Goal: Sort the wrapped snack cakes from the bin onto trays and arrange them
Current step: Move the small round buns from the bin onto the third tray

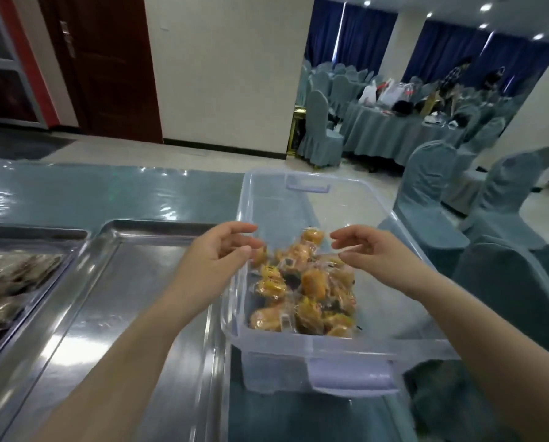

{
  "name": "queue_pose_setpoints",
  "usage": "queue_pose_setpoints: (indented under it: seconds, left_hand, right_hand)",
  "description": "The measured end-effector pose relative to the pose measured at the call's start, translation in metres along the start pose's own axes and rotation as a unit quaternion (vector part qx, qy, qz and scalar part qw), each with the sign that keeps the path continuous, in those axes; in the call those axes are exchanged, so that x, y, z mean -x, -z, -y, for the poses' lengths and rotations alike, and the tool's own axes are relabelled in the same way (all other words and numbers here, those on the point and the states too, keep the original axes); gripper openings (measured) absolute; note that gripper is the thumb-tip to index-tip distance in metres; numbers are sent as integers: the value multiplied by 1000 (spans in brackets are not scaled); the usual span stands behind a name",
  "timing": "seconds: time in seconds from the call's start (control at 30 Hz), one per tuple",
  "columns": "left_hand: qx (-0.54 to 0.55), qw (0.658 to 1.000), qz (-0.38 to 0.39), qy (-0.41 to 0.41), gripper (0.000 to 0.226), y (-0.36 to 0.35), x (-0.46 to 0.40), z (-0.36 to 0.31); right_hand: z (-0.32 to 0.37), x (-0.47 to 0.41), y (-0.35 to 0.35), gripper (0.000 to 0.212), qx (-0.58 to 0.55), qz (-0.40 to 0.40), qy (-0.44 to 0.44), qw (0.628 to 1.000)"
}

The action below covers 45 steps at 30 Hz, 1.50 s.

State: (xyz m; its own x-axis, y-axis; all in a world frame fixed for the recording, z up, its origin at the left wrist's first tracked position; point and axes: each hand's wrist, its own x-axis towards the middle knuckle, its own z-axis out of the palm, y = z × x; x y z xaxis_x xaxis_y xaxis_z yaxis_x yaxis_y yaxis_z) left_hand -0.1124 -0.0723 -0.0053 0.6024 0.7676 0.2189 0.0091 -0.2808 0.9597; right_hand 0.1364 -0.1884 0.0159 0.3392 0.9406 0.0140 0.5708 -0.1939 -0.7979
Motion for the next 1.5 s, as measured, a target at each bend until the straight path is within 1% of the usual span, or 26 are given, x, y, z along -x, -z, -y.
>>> queue_pose_setpoints:
  seconds: [0.07,0.13,0.2,0.27,0.33,0.37,0.4,0.47,0.53,0.6,0.63,0.77,0.83,0.9,0.97,1.03,1.1,1.17,1.23,1.27,1.33,1.43,1.5]
  left_hand:
    - [-76,997,22,-10,30,-16,-14,2]
    - [-194,979,53,-17,37,-31,-27,8]
    - [-339,937,78,-34,47,-39,-34,16]
    - [-433,893,109,-51,56,-43,-37,23]
    - [-489,860,131,-61,60,-44,-37,29]
    - [-504,851,132,-65,61,-44,-37,31]
    - [-511,847,129,-71,60,-44,-37,33]
    - [-514,845,124,-79,59,-45,-37,35]
    - [-513,847,113,-81,59,-45,-37,36]
    - [-521,843,104,-87,59,-44,-37,37]
    - [-525,840,103,-88,58,-44,-37,37]
    - [-540,831,98,-87,57,-45,-34,37]
    - [-547,827,96,-90,57,-46,-34,37]
    - [-545,828,96,-86,57,-46,-35,37]
    - [-545,829,96,-85,58,-47,-34,37]
    - [-539,833,97,-84,58,-47,-34,37]
    - [-523,842,108,-75,58,-46,-35,35]
    - [-511,849,124,-57,59,-46,-37,32]
    - [-505,851,141,-31,60,-49,-44,26]
    - [-492,858,149,-14,60,-53,-50,23]
    - [-457,874,165,19,58,-61,-66,19]
    - [-451,869,191,64,59,-81,-103,24]
    - [-434,862,233,119,60,-98,-130,38]
  right_hand:
    - [-14,-20,10,28,47,45,-37,997]
    - [-28,-40,12,36,104,85,-62,989]
    - [-43,-62,7,49,210,131,-69,966]
    - [-61,-85,-4,61,317,161,-70,932]
    - [-83,-104,-17,80,349,174,-94,916]
    - [-95,-111,-25,92,347,182,-112,913]
    - [-107,-115,-34,102,354,189,-125,907]
    - [-130,-121,-54,116,388,201,-143,888]
    - [-149,-123,-69,122,384,219,-170,881]
    - [-159,-125,-75,117,371,220,-177,884]
    - [-163,-126,-74,110,373,214,-170,887]
    - [-167,-128,-77,67,365,167,-127,907]
    - [-162,-126,-80,52,370,171,-90,909]
    - [-155,-123,-83,40,387,186,-53,902]
    - [-146,-121,-86,40,435,205,-7,877]
    - [-131,-119,-86,42,490,225,41,841]
    - [-112,-116,-80,43,511,235,66,824]
    - [-95,-112,-65,46,496,231,67,834]
    - [-82,-108,-45,44,460,230,54,856]
    - [-77,-105,-35,45,445,231,51,864]
    - [-70,-101,-17,57,436,234,51,867]
    - [-72,-96,-6,69,420,228,35,878]
    - [-75,-96,-8,72,414,225,28,881]
